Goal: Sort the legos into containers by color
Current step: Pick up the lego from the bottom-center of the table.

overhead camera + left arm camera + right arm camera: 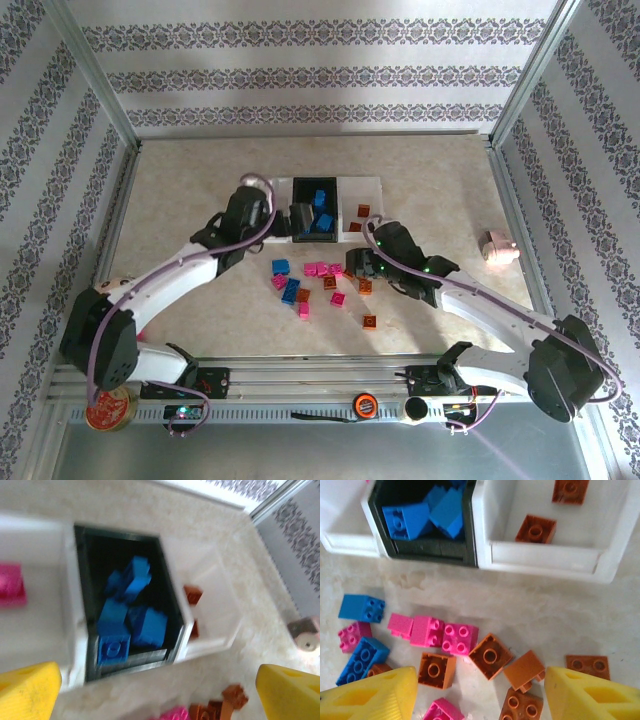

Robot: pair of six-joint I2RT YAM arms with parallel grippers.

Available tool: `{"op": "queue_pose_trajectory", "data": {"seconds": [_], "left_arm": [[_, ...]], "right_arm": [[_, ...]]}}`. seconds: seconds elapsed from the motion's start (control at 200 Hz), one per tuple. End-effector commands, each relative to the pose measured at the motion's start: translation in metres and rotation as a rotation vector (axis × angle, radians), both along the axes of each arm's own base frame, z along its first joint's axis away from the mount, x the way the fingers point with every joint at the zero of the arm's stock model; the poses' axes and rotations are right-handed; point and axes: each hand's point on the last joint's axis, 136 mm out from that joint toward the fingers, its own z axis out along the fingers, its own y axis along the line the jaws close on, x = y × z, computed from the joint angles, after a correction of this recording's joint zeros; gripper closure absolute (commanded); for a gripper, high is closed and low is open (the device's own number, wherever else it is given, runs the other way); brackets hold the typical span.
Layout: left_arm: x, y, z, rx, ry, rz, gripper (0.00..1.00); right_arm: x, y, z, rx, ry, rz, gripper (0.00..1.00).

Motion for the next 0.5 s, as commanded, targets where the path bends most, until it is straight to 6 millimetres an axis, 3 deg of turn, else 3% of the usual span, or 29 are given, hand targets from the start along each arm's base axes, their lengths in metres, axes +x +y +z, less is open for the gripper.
{"op": "queue_pose_trajectory", "data": {"seconds": [0.0, 0.115, 0.235, 0.495], "left_arm": [[-0.022, 0.003, 0.001, -0.085, -0.022, -0.003, 0.00], [-0.049, 0.020, -0.026, -0.054, 0.032, 0.011, 0.00], [-0.070, 0.036, -0.042, -0.045, 0.052, 0.033, 0.00], [-0.093, 0.058, -0.069, -0.041, 0.069, 0.085, 0.00]], "right_arm": [[-0.022, 0.001, -0.026, -0.067, 0.090, 0.043, 0.32], [-0.042, -0.004, -0.043, -0.122, 0.149, 0.044, 0.31], [-0.064, -0.014, -0.060, -0.156, 0.211, 0.022, 0.31], [-0.099, -0.026, -0.084, -0.188, 0.321, -0.009, 0.31]]}}
